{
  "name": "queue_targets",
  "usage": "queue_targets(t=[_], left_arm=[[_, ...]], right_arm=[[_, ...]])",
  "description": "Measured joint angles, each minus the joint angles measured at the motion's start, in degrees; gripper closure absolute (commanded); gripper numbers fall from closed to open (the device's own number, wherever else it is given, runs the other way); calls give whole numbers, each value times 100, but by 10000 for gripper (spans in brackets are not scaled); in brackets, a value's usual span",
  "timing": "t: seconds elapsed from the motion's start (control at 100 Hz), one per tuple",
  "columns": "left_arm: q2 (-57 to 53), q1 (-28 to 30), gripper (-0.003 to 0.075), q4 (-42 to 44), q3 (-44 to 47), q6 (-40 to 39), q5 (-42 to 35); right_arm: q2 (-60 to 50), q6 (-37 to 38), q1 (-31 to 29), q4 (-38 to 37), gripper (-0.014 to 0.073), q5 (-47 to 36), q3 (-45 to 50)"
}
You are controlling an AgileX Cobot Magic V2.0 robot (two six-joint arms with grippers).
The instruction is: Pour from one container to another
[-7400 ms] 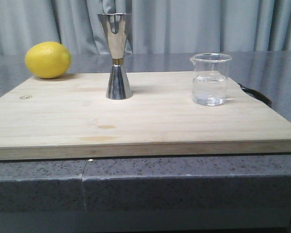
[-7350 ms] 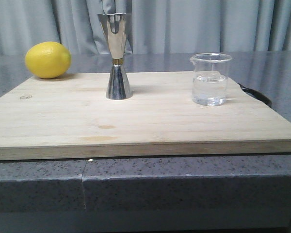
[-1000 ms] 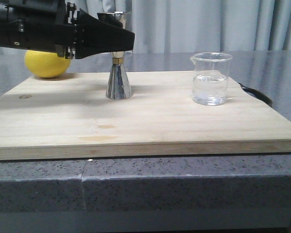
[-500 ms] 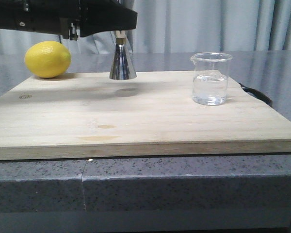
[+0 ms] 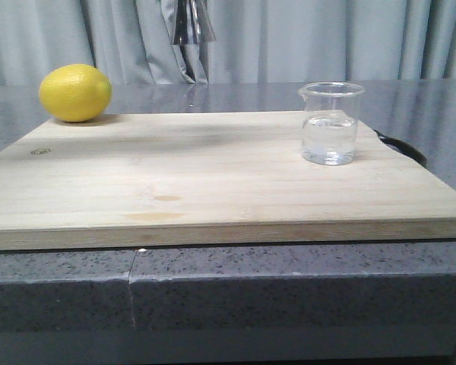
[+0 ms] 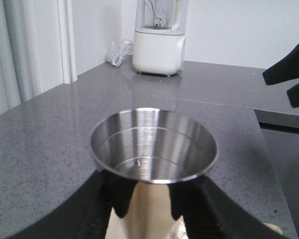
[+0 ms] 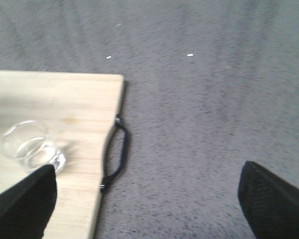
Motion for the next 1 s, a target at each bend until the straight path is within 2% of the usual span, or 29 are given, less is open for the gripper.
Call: queue_targets(t=[0.41, 0.55, 0.76, 1.0], left_arm=[[-375, 11, 472, 64, 772, 176, 3], [-375, 11, 472, 63, 798, 210, 3], [-379, 11, 472, 63, 798, 221, 3], [-379, 11, 472, 63, 798, 229, 3]], right_arm=[[1321, -150, 1434, 26, -77, -267, -237], [1547, -150, 1765, 98, -77, -755, -90], [1600, -164, 1895, 247, -77, -2409, 783], [1707, -164, 1895, 305, -77, -4966, 1963]])
